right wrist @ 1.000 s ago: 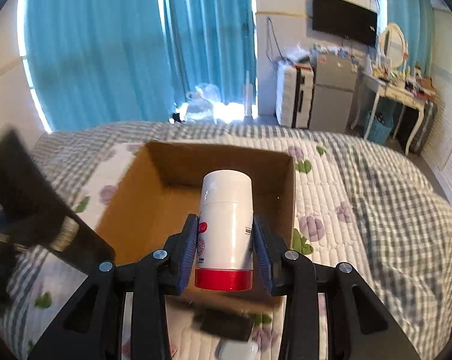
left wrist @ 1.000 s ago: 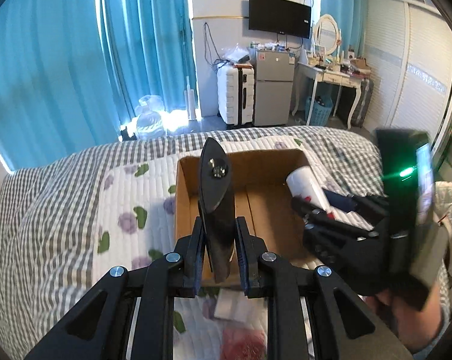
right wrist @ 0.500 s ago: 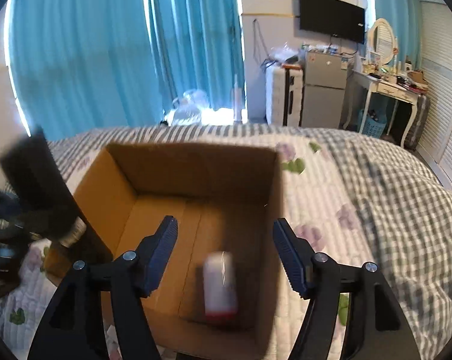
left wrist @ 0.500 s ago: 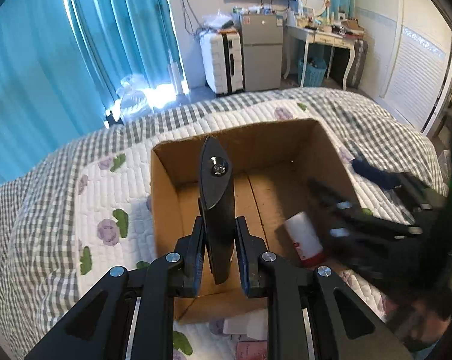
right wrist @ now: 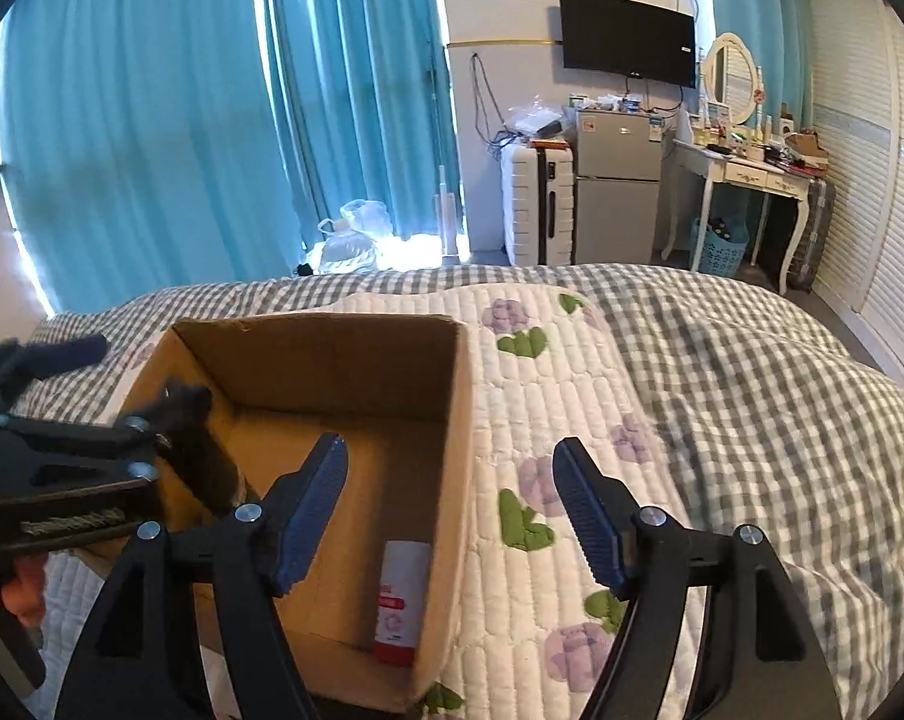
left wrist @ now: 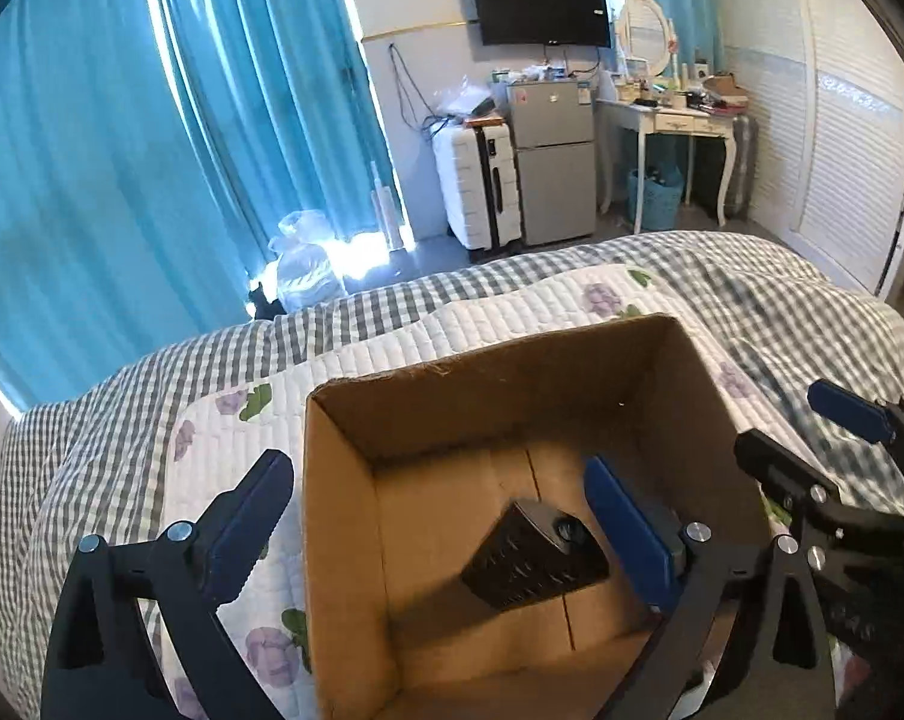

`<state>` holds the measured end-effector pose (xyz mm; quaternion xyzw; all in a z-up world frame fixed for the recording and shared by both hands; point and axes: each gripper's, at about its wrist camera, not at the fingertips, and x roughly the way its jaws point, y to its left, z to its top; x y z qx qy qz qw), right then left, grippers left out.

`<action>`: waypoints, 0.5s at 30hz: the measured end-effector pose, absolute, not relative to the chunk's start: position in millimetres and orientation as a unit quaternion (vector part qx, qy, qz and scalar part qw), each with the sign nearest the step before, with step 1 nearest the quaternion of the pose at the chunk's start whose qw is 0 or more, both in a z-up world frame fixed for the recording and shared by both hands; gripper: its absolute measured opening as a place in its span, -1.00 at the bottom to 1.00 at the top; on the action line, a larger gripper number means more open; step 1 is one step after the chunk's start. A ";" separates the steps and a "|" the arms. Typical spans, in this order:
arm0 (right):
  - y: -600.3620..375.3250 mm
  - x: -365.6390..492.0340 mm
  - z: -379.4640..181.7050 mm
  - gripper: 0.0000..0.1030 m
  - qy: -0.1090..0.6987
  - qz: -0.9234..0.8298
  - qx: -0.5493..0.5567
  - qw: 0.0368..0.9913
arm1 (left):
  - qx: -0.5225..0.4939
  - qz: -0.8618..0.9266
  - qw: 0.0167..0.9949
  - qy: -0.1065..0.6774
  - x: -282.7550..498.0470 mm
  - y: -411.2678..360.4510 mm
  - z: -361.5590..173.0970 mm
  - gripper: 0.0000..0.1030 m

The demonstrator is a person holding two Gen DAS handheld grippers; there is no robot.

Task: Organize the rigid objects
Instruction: 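Carry the remote and bottle into the box and open both grippers, then grasp the pink card case with the left gripper while the right grasps the white device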

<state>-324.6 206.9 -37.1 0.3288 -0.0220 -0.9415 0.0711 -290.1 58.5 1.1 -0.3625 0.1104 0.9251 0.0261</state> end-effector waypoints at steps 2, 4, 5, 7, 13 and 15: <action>211.5 -313.8 -30.4 0.38 -0.012 -0.944 0.325 0.055 | -0.356 0.928 0.022 0.108 -277.6 54.1 6.6 0.92; 215.8 -300.3 -23.7 0.39 -0.003 -0.946 0.322 0.040 | -0.353 0.930 0.021 0.103 -262.5 47.0 10.9 0.92; 218.3 -292.4 -20.5 0.42 0.000 -0.947 0.321 0.033 | -0.352 0.931 0.020 0.099 -251.8 42.4 12.4 0.92; 224.7 -272.7 -15.3 0.48 0.005 -0.946 0.322 0.021 | -0.351 0.932 0.016 0.093 -233.6 36.0 13.3 0.92; 233.3 -212.3 -25.4 0.49 0.011 -0.938 0.346 0.010 | -0.354 0.932 0.000 0.079 -176.4 18.3 -5.4 0.92; 232.4 -196.9 -35.8 0.49 0.010 -0.932 0.362 0.008 | -0.358 0.931 -0.006 0.072 -162.8 14.7 -17.4 0.92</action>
